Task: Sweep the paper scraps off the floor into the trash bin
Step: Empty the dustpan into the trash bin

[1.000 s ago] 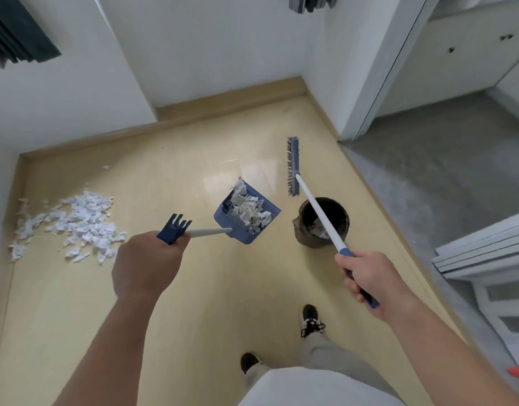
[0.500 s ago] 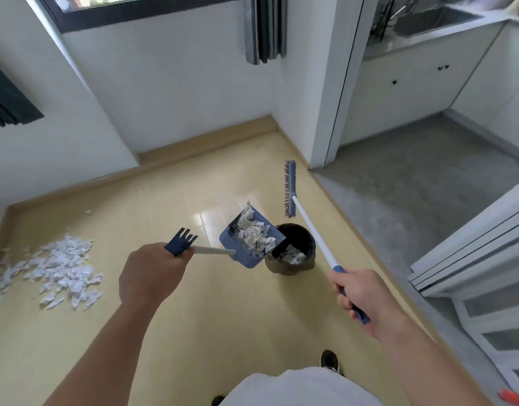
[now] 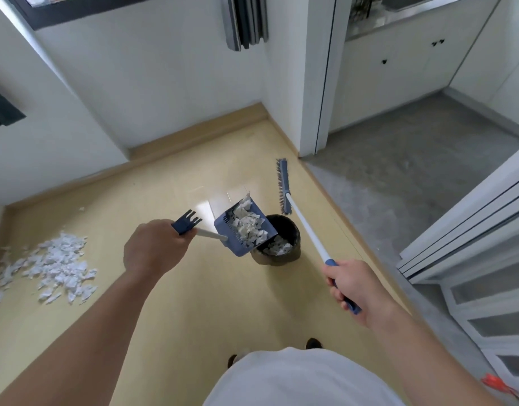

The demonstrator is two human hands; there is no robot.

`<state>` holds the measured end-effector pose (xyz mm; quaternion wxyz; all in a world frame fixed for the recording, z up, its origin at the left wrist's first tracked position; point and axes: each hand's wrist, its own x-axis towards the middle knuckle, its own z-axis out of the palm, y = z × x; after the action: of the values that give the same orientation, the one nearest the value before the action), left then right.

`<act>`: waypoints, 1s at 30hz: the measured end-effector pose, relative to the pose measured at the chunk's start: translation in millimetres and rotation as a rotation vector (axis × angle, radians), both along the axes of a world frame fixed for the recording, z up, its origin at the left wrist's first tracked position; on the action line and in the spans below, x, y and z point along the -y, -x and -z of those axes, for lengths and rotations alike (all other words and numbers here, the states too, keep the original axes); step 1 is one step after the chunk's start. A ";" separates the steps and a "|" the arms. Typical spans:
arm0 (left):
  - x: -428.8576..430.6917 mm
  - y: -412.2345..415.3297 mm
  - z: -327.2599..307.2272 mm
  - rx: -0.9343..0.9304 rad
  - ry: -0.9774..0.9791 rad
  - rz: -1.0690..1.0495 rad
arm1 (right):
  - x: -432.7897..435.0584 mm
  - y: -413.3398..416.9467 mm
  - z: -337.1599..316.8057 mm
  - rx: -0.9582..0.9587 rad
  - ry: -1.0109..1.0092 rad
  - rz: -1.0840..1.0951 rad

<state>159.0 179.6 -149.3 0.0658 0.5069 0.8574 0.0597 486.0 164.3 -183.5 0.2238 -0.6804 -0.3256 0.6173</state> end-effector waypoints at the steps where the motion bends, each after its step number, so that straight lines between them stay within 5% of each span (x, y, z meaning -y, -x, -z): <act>1: -2.3 -3.1 1.3 -0.021 0.018 0.024 | -1.4 -0.6 0.8 -0.006 0.003 0.013; 11: -29.8 -14.0 10.3 -0.217 0.149 0.249 | -5.7 10.9 -0.6 0.005 0.042 0.116; 30: -62.1 4.7 24.7 -0.308 0.159 0.446 | -7.2 35.0 5.5 0.015 0.036 0.194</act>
<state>154.4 241.7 -174.0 -0.0143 0.6794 0.7266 -0.1013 451.0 171.5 -189.0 0.2681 -0.7173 -0.2487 0.5931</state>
